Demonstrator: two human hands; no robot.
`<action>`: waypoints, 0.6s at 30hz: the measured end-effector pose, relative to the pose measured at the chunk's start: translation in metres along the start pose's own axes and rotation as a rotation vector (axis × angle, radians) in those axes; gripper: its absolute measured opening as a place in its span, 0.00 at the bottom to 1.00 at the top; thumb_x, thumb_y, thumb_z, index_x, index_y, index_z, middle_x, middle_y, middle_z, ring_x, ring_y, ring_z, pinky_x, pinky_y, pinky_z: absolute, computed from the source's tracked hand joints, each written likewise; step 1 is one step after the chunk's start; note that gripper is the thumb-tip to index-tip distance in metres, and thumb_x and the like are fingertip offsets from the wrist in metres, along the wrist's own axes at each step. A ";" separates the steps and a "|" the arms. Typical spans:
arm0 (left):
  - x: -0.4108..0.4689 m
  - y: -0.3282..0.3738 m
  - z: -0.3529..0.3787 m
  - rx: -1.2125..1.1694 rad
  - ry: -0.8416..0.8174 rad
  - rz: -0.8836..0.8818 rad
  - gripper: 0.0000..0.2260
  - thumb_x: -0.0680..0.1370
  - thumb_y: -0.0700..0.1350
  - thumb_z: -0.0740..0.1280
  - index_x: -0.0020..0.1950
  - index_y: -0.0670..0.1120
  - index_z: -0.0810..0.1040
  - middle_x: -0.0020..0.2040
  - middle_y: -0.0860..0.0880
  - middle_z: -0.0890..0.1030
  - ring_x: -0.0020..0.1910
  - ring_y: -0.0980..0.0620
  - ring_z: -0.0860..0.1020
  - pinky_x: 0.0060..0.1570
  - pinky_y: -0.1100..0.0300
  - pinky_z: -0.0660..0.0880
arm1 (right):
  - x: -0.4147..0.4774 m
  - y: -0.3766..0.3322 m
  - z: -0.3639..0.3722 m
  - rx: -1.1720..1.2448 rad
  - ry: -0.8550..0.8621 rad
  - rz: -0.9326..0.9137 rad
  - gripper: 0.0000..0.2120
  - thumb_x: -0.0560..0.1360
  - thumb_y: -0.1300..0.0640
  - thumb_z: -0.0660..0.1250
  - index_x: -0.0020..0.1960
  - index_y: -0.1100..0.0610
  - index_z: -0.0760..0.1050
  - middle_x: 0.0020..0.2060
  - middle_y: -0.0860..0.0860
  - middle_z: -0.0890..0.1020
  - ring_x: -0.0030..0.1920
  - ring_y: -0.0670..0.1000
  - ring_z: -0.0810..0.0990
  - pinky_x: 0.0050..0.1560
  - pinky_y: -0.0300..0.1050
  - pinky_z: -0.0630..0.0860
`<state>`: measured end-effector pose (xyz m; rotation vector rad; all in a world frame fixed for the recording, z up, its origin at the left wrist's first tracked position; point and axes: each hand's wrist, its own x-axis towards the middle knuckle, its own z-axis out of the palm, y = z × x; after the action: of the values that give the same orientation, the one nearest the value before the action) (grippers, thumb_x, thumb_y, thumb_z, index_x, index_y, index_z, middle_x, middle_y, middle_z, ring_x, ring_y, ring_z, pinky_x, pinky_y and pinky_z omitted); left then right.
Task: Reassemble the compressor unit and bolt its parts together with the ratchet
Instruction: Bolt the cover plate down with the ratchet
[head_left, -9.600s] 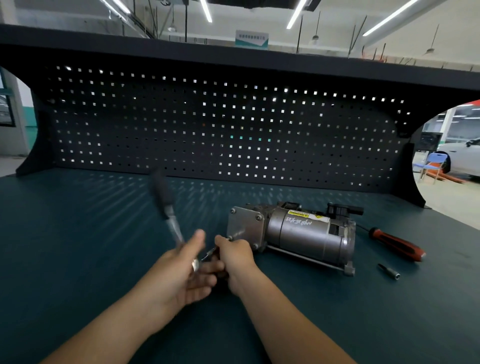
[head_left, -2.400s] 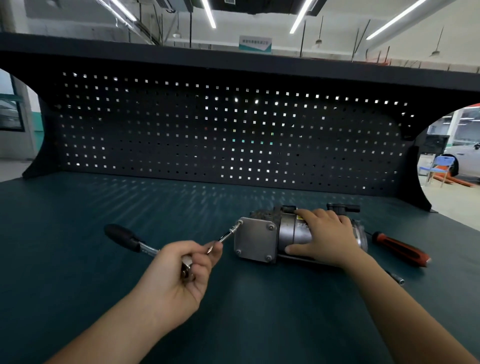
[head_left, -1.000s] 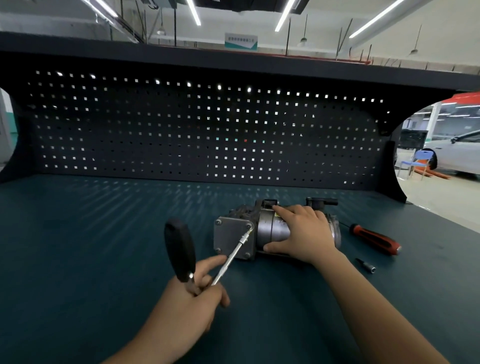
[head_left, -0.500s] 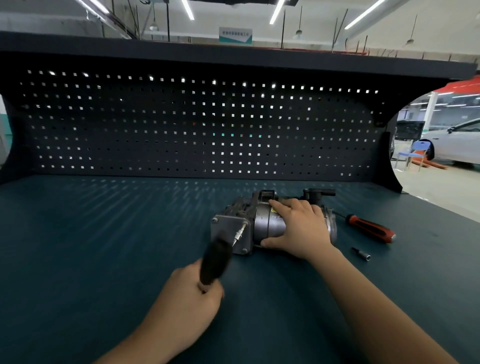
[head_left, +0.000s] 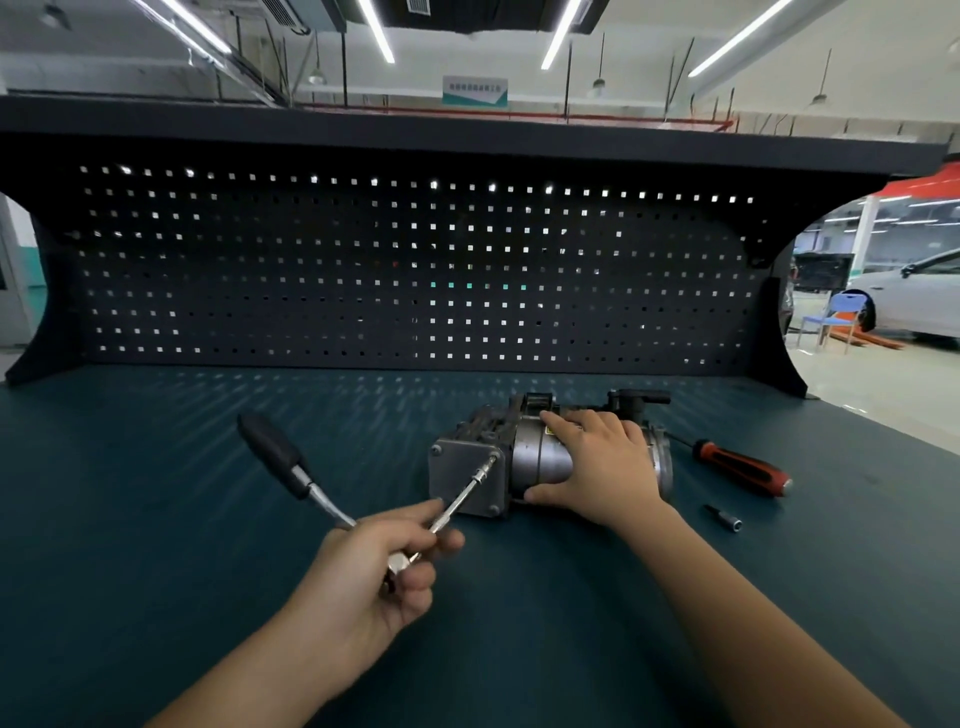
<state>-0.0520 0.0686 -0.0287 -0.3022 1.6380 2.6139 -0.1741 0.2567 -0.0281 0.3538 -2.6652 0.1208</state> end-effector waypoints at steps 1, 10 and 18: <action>0.000 -0.001 0.001 0.090 0.021 0.057 0.13 0.74 0.28 0.58 0.50 0.39 0.79 0.29 0.42 0.79 0.16 0.56 0.63 0.16 0.68 0.61 | 0.000 0.000 0.000 -0.002 -0.001 0.001 0.43 0.66 0.31 0.66 0.75 0.45 0.54 0.70 0.48 0.64 0.70 0.52 0.59 0.70 0.48 0.52; 0.007 0.000 0.002 -0.043 -0.072 0.003 0.16 0.70 0.29 0.57 0.48 0.39 0.81 0.27 0.43 0.75 0.16 0.56 0.62 0.15 0.69 0.58 | 0.002 -0.002 0.003 -0.010 0.020 0.006 0.42 0.67 0.32 0.66 0.74 0.45 0.55 0.69 0.49 0.65 0.70 0.52 0.59 0.69 0.49 0.53; 0.023 0.008 -0.016 -0.299 -0.099 -0.121 0.17 0.71 0.35 0.54 0.55 0.43 0.77 0.31 0.41 0.78 0.15 0.58 0.62 0.15 0.73 0.59 | 0.005 -0.004 0.005 -0.030 0.031 0.021 0.42 0.67 0.32 0.66 0.74 0.46 0.56 0.67 0.51 0.67 0.69 0.53 0.61 0.69 0.49 0.54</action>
<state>-0.0735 0.0494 -0.0322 -0.2670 1.1607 2.7269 -0.1799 0.2512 -0.0304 0.3119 -2.6381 0.0921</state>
